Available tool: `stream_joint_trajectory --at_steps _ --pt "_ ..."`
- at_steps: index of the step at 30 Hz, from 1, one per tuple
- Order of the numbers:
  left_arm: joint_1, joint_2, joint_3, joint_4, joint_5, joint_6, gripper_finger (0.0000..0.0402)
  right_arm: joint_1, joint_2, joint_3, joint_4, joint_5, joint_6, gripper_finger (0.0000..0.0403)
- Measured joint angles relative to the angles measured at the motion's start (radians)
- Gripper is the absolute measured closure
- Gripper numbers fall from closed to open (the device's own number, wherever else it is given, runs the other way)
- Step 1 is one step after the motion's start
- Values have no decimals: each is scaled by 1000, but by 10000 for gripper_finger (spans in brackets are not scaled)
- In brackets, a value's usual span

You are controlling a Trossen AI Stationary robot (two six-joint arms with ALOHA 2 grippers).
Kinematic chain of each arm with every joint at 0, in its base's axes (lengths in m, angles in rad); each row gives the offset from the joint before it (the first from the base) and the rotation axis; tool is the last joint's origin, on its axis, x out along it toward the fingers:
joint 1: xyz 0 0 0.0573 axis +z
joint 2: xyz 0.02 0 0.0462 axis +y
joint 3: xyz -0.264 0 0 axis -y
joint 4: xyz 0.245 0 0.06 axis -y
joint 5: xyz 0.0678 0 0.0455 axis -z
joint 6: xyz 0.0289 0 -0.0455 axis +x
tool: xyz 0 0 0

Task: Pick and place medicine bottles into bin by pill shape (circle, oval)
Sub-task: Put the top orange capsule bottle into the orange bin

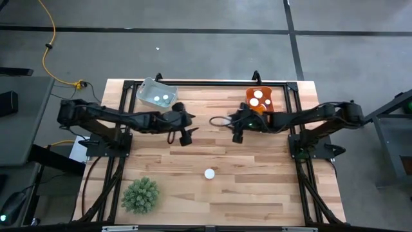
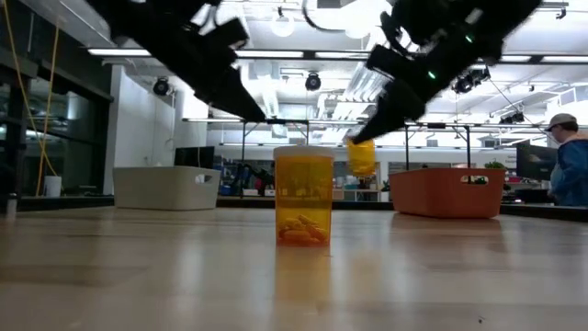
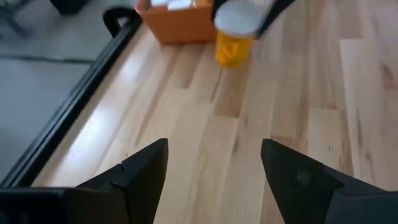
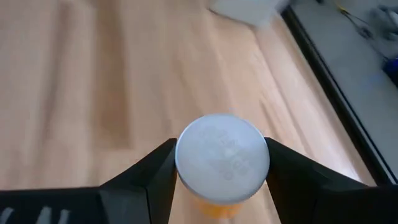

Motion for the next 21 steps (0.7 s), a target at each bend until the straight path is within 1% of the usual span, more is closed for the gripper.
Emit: stream_joint_trajectory --at_steps 3,8,9,11,14,17,19,21 --pt "9 -77 -76 91 1 11 156 -49 -98 -96 28 12 33 207" --pt "31 -209 -166 203 -2 10 157 -115 -312 -200 66 16 92 207" --pt "33 -233 -182 229 -1 11 157 -121 -355 -217 67 25 101 207" --pt "33 -267 -205 278 -1 11 157 -124 -421 -240 64 82 128 207" --pt "33 -292 -217 285 1 9 157 -125 -496 -265 -18 219 184 207" --pt "33 -297 -220 286 0 -6 157 -131 -532 -267 -179 340 295 207" --pt "33 -296 -220 283 0 -8 157 -145 -537 -268 -269 368 378 207" --pt "33 -287 -220 286 0 -8 157 -170 -533 -268 -327 346 449 207"
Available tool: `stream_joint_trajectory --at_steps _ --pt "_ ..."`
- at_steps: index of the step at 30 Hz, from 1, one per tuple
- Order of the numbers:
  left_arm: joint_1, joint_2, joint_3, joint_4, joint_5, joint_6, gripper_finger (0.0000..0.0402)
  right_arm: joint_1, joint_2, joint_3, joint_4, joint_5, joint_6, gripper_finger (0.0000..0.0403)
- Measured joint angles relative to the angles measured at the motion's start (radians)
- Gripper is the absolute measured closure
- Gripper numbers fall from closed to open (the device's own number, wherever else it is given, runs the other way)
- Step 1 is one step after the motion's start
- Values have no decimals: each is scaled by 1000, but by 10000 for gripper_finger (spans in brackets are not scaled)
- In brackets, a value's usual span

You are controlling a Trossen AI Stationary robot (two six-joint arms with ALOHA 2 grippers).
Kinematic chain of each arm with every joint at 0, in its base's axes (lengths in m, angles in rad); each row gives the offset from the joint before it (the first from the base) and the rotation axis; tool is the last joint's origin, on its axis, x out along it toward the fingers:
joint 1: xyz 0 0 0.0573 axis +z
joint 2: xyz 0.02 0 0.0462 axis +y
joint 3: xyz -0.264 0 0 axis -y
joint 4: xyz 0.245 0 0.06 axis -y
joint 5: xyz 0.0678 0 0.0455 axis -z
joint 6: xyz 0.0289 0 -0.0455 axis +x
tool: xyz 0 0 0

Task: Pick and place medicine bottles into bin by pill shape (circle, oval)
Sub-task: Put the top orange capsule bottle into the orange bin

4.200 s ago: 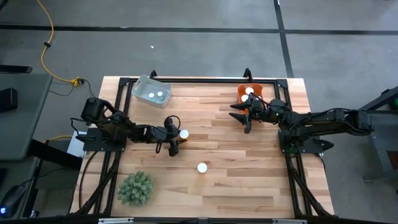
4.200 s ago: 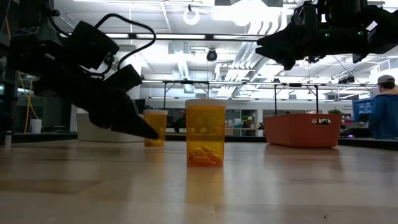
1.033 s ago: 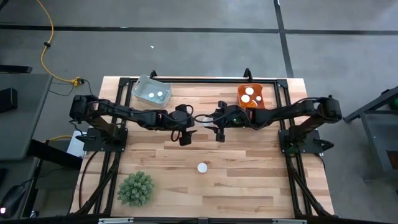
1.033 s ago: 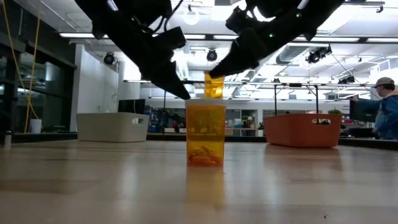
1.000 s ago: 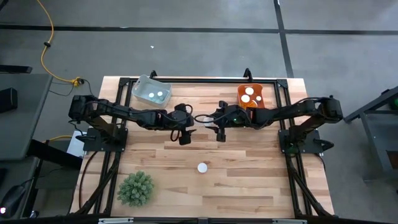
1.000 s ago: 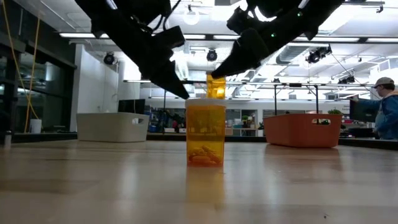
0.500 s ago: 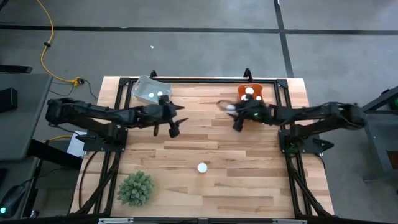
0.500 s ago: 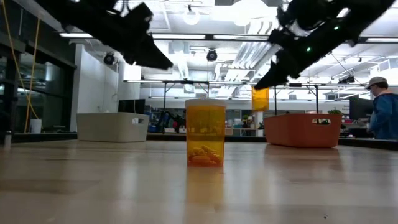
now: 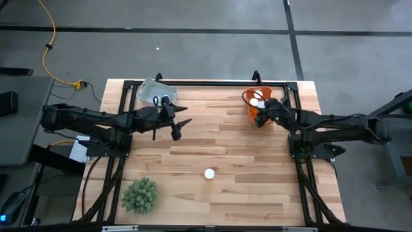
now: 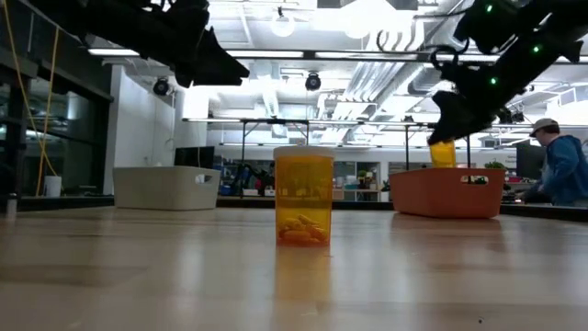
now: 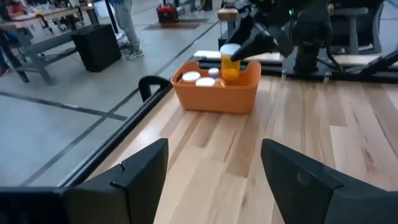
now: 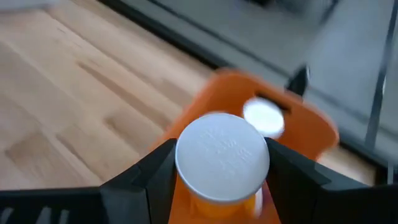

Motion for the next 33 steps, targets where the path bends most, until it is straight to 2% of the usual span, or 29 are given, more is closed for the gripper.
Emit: stream_joint_trajectory --at_steps 4,10,24,27,33 --pt "0 2 -1 1 -2 0 157 -61 23 0 -56 -89 77 207" --pt "0 2 -1 0 -2 4 157 -138 78 0 -113 -146 136 207" --pt "0 2 0 -1 0 18 157 -200 221 0 -57 -163 150 207" --pt "0 2 0 -1 0 18 157 -200 223 0 -40 -158 136 194" --pt "0 2 0 0 0 18 157 -200 220 23 -41 -163 100 143"
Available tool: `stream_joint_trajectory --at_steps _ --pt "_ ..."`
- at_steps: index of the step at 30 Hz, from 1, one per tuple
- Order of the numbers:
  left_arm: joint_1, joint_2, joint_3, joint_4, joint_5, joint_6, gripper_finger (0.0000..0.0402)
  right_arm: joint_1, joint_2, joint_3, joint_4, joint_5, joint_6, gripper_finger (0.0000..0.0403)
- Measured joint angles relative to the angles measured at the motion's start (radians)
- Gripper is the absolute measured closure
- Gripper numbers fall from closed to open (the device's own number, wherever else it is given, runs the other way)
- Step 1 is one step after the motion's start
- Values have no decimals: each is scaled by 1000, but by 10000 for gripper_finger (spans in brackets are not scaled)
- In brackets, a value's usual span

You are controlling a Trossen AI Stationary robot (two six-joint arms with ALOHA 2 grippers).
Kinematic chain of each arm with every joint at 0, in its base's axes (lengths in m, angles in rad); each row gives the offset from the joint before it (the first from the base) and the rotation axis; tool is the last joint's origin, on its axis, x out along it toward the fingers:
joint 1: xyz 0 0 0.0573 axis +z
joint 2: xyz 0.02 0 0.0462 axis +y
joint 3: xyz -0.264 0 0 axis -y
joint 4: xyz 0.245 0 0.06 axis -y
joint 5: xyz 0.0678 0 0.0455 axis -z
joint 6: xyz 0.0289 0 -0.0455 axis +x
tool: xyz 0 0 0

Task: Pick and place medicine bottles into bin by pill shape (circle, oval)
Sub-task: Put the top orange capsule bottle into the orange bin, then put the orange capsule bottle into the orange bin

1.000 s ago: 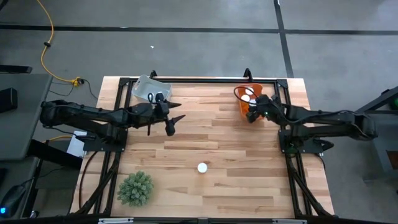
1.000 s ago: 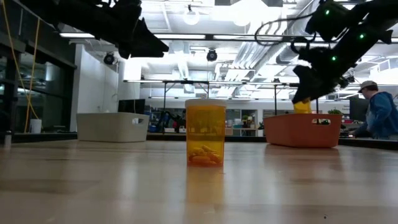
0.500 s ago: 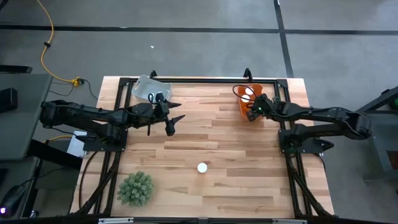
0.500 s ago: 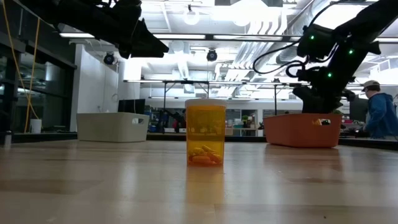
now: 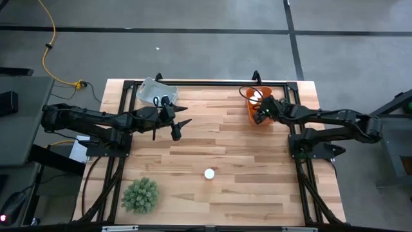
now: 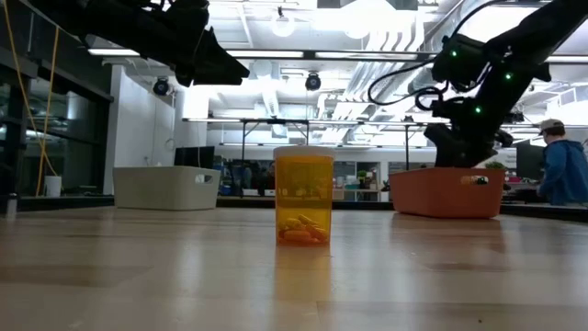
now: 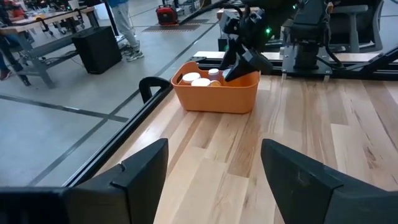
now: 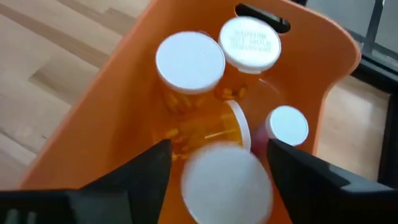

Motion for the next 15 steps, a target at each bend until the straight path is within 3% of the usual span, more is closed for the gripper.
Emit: stream_joint_trajectory --at_steps 8,15 --pt "0 0 0 0 0 0 157 26 -13 79 -31 2 -40 122" --pt "0 0 0 0 -23 -3 157 158 -53 87 228 -69 -207 121"
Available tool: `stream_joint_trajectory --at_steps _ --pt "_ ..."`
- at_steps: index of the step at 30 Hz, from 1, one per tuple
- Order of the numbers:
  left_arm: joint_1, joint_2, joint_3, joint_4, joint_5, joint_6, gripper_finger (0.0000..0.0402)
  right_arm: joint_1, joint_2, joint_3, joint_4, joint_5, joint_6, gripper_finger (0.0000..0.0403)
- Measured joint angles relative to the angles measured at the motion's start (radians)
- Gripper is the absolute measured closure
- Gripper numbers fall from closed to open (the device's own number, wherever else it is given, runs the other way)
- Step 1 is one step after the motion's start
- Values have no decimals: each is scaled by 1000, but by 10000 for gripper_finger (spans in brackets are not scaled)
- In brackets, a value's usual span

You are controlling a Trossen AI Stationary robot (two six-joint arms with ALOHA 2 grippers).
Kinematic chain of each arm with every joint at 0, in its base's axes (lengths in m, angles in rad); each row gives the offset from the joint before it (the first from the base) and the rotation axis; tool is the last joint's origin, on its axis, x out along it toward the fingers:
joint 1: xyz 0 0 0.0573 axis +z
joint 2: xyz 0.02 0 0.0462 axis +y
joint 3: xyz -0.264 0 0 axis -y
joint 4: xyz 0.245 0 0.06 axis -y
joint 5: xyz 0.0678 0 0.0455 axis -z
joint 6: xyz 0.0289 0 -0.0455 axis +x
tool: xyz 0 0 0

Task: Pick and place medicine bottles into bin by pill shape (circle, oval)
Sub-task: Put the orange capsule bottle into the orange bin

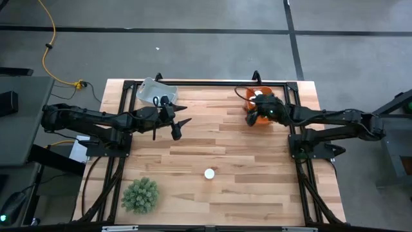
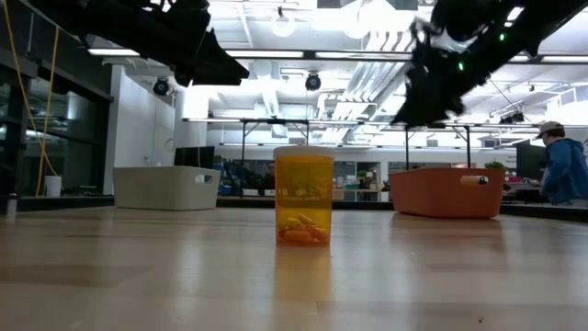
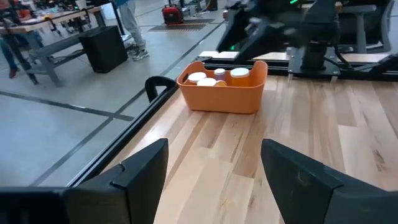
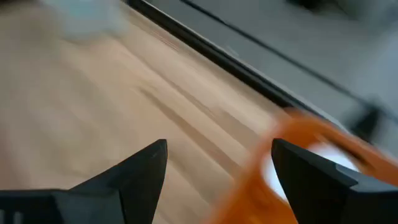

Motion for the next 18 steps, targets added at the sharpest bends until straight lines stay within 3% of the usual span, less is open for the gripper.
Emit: stream_joint_trajectory --at_steps 9,11,14,16,18 --pt "-14 0 0 0 23 -16 157 155 47 0 335 -327 -197 121" --pt "-18 0 0 0 125 -17 157 179 54 0 369 -341 -221 121" --pt "-23 0 0 14 364 9 157 200 56 0 383 -342 -245 121" --pt "-24 0 1 46 400 15 157 206 56 0 385 -342 -252 121" --pt "-21 0 1 66 351 4 157 206 56 0 390 -342 -252 121"
